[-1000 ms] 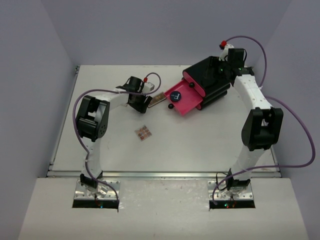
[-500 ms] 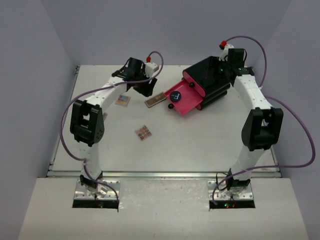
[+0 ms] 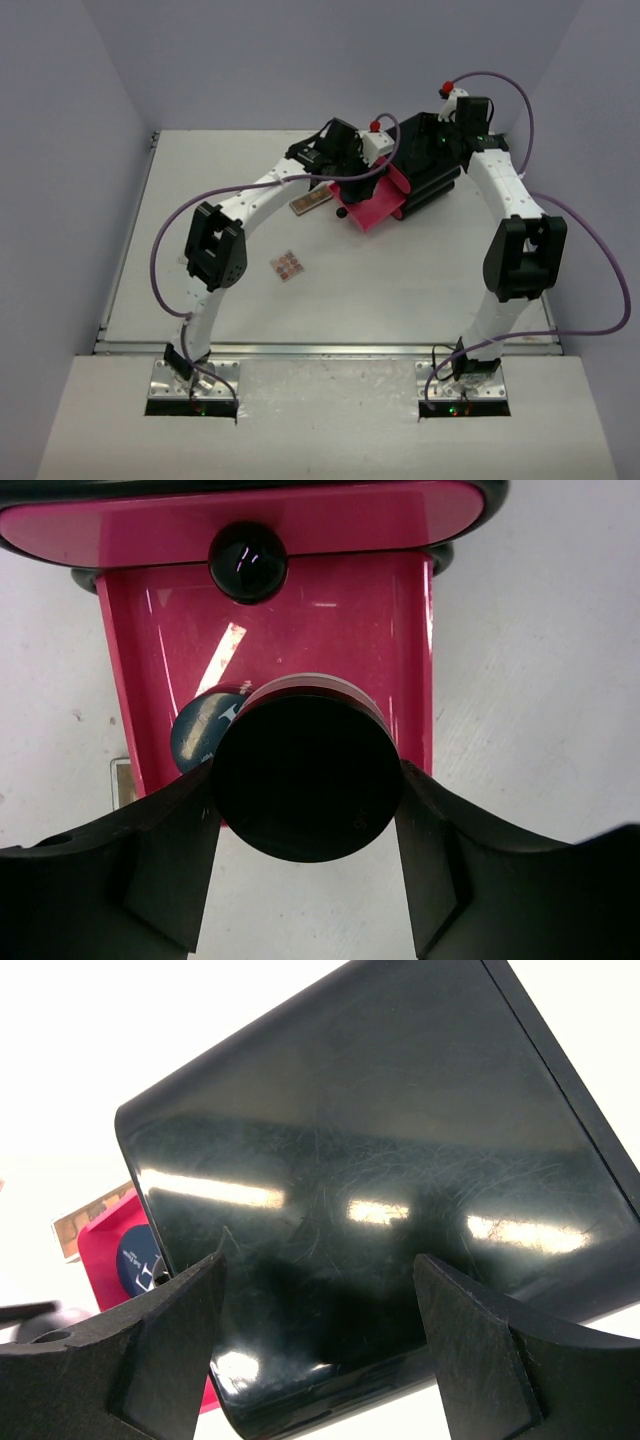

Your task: Organize the makeup

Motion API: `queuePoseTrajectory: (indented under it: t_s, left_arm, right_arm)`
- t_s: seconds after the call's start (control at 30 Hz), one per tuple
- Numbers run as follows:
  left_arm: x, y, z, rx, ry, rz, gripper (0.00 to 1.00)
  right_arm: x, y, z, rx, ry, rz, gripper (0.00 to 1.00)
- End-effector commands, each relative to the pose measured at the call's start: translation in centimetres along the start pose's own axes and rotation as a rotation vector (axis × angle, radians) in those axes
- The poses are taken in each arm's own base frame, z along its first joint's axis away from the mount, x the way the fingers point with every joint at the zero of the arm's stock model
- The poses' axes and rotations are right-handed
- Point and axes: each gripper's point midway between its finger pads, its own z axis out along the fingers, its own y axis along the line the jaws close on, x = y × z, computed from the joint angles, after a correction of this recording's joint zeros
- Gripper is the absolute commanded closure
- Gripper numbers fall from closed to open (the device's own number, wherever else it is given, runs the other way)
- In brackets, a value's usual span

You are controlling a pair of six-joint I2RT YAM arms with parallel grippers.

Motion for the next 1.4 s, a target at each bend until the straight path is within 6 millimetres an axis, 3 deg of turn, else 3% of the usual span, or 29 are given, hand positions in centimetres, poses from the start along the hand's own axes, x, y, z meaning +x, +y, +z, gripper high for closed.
queuePoseTrajectory:
  t_s: [0.0,0.27,0.43,1.1,1.17,1.27,1.37]
  left_arm:
    - [-2.0,0.0,1.2,-0.022,-0.046,0.017,0.87]
    - [-0.8,0.0,3.7,-0.023,-0.035,-0.013,0.81]
    - [-0.9,-0.9,4.6,-0.005,-0.042,-0.001,0.75]
    - [0.3,-0.1,7.0,-0.082,-0.017,0.057,0.32]
    - [0.3,-0.1,7.0,-0.086,-0.018,0.059,0.28]
    - [-0.1,0.2,6.8,-0.098,-0.026,0.06,0.13]
    - [-0.5,0.3,6.4,-0.103,-0.035,0.064,0.1]
  right_arm:
    - [1.2,-0.9,0.1,0.024,0.035,0.02,0.23]
    - [1.6,-0.9,0.2,0.023,0.043,0.022,0.23]
    - [1.8,-0.9,0.2,0.022,0.045,0.023,0.23]
    - [2.2,-0.9,0.0,0.025,0.051,0.019,0.23]
    - [2.2,-1.0,-0.1,0.026,0.051,0.019,0.23]
    - [2.1,-0.9,-0.1,0.025,0.049,0.019,0.23]
    - [2.1,-0.9,-0.1,0.024,0.049,0.018,0.23]
